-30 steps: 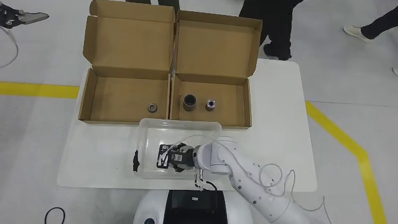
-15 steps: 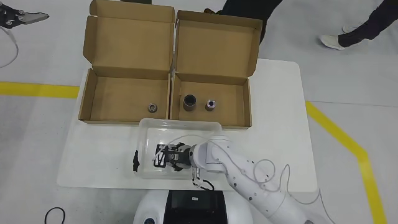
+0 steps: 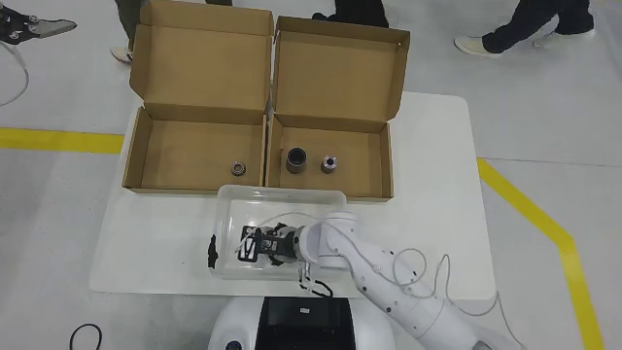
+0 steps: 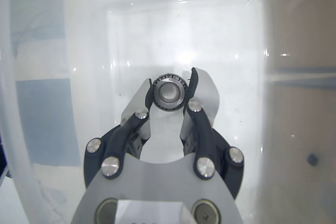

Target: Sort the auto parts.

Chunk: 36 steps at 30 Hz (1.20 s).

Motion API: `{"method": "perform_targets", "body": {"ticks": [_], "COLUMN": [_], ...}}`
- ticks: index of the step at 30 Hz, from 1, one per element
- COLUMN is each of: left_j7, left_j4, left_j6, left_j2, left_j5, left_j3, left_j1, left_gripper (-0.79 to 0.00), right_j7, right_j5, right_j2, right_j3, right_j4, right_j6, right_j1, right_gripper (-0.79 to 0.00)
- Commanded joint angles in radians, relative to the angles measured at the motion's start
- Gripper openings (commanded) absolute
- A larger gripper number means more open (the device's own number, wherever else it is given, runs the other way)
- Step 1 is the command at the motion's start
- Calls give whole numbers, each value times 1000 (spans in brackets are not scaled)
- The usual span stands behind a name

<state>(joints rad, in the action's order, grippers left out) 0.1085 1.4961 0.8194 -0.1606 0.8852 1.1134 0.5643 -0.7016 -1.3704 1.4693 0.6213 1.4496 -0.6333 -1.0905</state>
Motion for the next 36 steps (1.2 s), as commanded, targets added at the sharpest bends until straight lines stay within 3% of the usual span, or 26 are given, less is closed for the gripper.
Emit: {"method": "perform_targets", "body": {"ticks": [1, 9, 23, 36], "left_j7": [0, 0, 0, 0], "left_j4": [0, 0, 0, 0], "left_j6": [0, 0, 0, 0], "left_j2": [0, 0, 0, 0], "left_j5": [0, 0, 0, 0], "left_j3": [0, 0, 0, 0], "left_j1": [0, 0, 0, 0], "left_gripper": [0, 0, 0, 0], "right_j7": [10, 57, 404, 604], "right_j5": [-9, -13, 204, 152], "right_j2": [-4, -26, -43, -49], "right_j3": [6, 47, 149, 168], "right_j4": [18, 116, 174, 201], "right_j6": [10, 14, -33, -61], "right_j1": [-6, -56, -100, -77], "right_gripper": [-785, -785, -785, -785]}}
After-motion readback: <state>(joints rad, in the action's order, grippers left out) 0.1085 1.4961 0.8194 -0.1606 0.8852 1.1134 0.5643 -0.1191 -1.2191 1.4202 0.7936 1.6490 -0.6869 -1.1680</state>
